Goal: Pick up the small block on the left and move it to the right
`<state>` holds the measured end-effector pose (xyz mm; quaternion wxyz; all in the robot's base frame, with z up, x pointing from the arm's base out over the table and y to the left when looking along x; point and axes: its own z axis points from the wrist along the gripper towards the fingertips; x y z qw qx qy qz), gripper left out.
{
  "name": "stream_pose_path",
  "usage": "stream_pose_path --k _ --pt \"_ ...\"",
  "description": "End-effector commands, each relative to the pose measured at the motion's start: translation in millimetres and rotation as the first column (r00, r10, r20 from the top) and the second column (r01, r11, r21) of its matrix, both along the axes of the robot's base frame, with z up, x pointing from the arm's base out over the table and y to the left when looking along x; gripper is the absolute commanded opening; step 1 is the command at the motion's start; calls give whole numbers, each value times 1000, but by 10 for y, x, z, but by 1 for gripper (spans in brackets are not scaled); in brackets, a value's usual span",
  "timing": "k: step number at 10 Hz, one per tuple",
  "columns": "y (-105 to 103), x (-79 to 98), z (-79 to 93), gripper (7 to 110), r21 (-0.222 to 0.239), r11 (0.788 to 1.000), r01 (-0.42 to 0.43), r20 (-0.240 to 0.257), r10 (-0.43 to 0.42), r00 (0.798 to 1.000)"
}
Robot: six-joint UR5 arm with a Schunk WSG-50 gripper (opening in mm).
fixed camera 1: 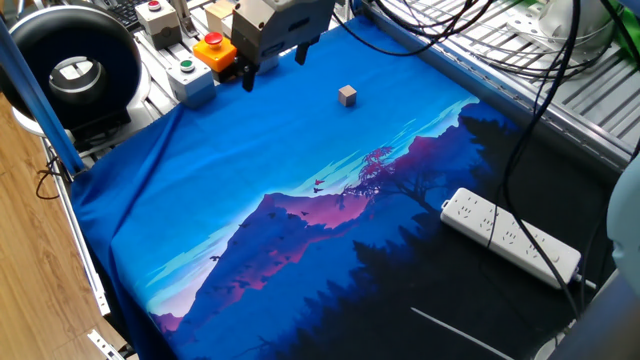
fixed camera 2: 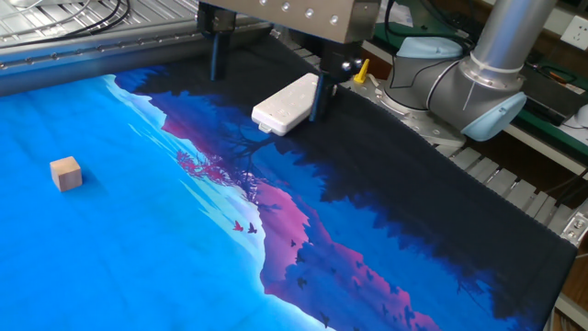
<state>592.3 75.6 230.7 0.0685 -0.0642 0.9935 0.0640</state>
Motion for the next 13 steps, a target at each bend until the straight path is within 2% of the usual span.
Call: stream_pose_path --k 1,6,7,9,10,11,12,13 --pt "-170 36 14 88 -77 996 35 7 -35 999" --pt "-213 24 7 88 -102 992 74 -6 -75 997" --pt "-209 22 7 7 -102 992 76 -7 -77 997" --pt "-201 13 7 7 -104 992 75 -13 -77 997" --pt "-168 -47 3 7 -93 992 84 -39 -88 995" --pt "27 1 29 22 -10 999 31 -17 -31 999" --pt "50 -7 29 22 -2 1000 23 -19 -23 1000" --pt "27 -7 25 107 -13 1000 17 -18 -17 1000"
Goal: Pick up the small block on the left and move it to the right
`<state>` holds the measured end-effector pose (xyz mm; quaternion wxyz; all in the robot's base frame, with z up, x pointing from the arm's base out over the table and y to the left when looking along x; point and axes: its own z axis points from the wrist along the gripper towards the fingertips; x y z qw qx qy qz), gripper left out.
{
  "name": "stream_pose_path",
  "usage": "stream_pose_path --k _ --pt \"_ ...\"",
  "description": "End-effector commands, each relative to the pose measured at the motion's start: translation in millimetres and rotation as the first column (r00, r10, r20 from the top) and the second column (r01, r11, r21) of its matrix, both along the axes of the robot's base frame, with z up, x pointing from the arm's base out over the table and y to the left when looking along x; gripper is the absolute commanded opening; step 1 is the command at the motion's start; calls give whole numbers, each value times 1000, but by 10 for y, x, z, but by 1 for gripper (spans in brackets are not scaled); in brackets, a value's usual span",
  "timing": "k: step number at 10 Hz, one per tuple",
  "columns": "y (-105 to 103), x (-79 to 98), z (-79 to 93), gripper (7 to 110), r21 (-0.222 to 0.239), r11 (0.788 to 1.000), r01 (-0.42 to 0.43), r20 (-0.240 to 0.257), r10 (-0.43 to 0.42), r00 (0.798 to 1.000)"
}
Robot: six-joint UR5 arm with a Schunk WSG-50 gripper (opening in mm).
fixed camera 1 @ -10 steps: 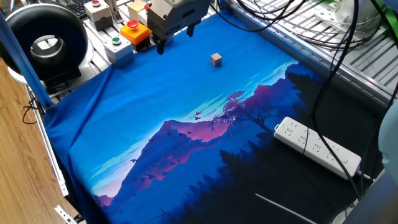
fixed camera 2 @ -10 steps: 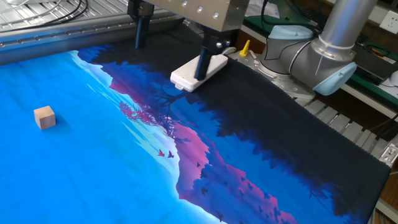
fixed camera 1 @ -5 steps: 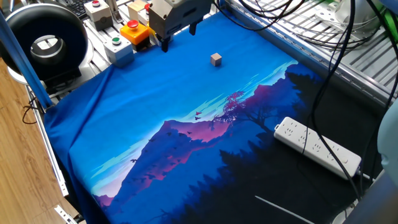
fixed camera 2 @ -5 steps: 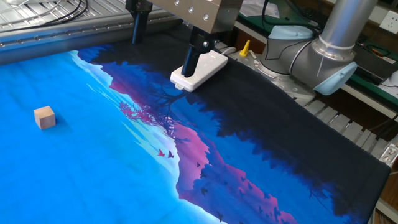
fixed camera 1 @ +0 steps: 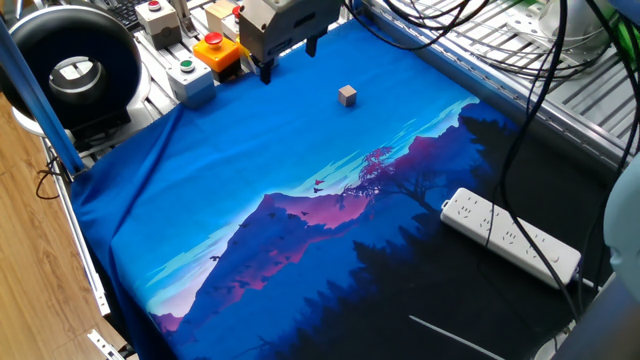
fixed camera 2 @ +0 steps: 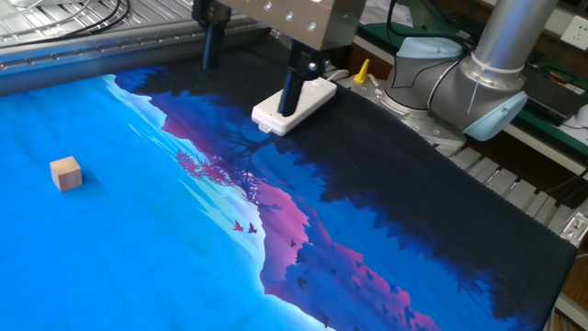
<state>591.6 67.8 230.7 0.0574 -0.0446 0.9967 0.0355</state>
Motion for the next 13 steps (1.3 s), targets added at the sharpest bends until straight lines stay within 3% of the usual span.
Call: stream_pose_path --k 1,4,5,6,8,10,11,13 --pt "112 20 28 107 48 998 -27 13 26 1000" --pt "125 24 31 107 54 998 -28 15 27 1000" --pt "39 40 20 107 19 1000 -17 18 17 1000" --pt "-8 30 14 44 0 1000 2 12 -2 1000" --pt "-161 32 7 44 -62 998 10 12 -9 1000" --pt "-146 32 7 44 -56 998 13 12 -12 1000" --pt "-153 28 6 7 -59 998 13 10 -12 1000" --pt "-165 22 2 7 -63 998 13 7 -12 1000"
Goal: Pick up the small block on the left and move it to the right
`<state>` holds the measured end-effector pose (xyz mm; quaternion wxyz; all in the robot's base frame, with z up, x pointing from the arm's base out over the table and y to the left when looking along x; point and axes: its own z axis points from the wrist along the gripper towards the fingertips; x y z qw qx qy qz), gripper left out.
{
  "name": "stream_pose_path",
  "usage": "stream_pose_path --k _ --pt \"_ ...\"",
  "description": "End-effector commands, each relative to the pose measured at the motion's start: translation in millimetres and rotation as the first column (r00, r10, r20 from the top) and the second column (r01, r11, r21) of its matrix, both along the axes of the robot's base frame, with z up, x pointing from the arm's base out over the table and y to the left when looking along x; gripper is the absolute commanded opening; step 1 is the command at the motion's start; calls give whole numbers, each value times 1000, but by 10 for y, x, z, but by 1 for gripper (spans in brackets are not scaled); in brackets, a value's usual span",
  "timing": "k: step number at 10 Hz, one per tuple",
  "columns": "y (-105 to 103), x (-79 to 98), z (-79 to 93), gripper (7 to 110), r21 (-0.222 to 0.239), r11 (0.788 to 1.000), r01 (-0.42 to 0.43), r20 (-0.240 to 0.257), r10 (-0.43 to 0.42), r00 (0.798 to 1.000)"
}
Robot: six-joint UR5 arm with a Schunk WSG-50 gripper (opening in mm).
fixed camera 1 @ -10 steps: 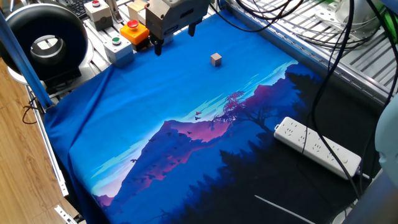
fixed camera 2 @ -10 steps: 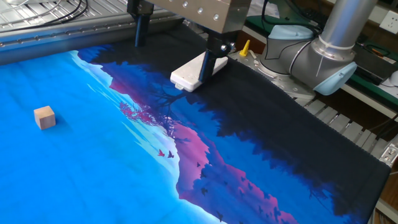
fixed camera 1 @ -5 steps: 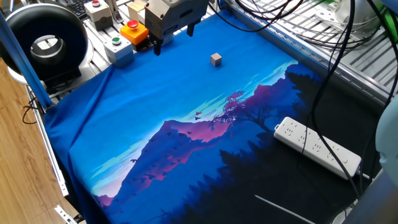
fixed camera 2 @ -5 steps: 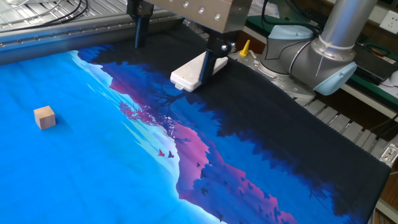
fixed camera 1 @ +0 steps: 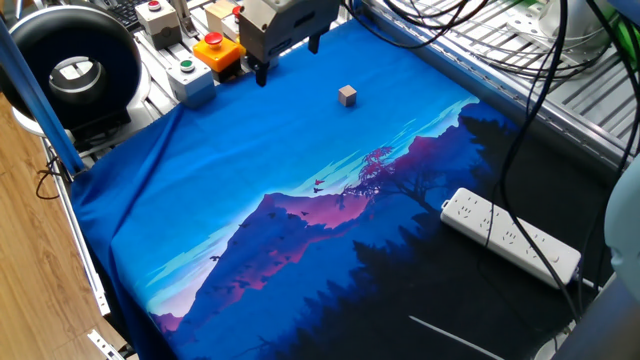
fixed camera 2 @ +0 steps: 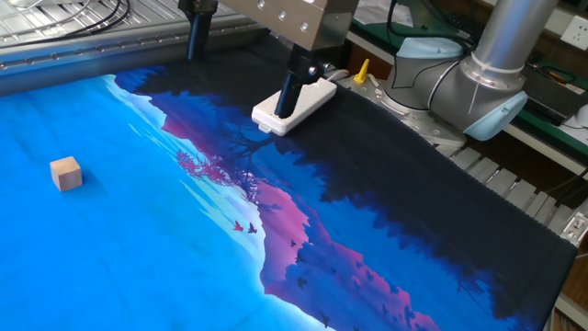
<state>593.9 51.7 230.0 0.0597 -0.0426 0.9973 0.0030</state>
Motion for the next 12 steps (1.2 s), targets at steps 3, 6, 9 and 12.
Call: stream_pose_path --k 3,6,9,12 --pt "300 -33 27 7 127 992 -9 -10 11 1000" --pt "288 -28 25 107 121 992 -28 -5 28 1000" --pt "257 12 15 88 109 994 -28 9 27 1000" --pt "-73 42 -18 88 -33 999 3 10 -3 1000"
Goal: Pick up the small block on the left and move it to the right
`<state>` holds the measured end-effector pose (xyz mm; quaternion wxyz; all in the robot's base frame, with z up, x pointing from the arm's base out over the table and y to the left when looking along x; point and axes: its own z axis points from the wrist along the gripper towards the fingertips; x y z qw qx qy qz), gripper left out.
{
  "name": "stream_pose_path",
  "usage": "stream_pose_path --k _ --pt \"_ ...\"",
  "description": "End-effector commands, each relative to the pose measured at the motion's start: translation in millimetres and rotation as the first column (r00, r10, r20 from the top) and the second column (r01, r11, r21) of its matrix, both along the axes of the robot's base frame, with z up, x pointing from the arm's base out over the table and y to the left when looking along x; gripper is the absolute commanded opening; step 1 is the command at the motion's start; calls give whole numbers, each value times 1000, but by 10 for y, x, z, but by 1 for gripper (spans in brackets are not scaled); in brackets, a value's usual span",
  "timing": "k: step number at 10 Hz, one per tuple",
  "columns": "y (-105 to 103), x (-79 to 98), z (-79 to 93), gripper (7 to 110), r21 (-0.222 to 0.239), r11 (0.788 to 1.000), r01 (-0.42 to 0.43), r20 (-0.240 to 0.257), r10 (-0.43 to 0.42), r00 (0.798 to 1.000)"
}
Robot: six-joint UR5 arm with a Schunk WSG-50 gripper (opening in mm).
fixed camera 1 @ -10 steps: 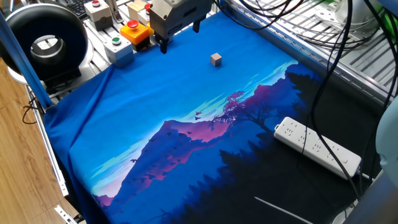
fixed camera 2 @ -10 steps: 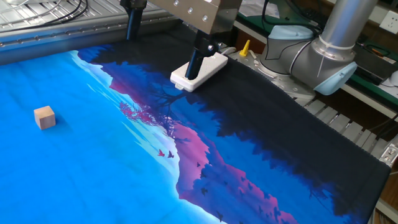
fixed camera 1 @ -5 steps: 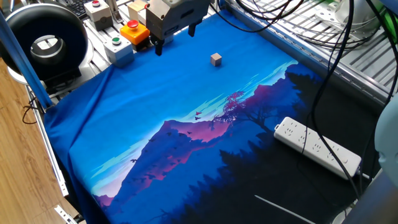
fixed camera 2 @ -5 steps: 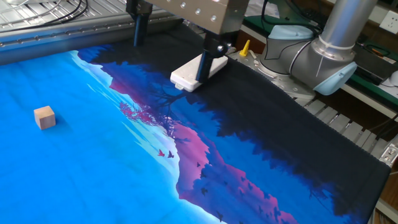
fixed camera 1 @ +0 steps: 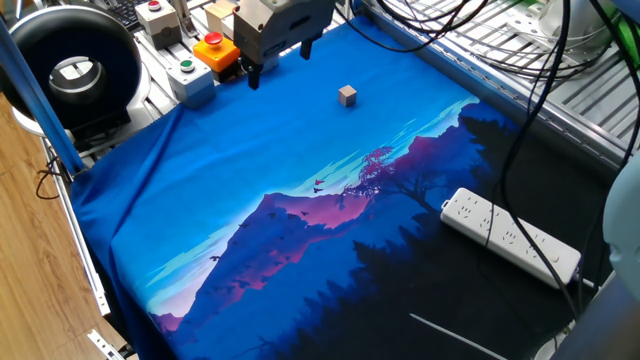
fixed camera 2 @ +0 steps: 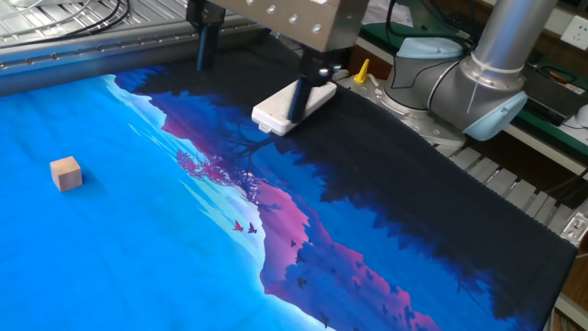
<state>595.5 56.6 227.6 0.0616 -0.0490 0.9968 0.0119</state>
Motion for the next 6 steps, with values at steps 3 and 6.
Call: stream_pose_path --k 3,6 --pt "-159 70 30 88 -75 997 -37 25 39 999" --pt "-253 143 116 7 -158 977 -141 39 149 988"
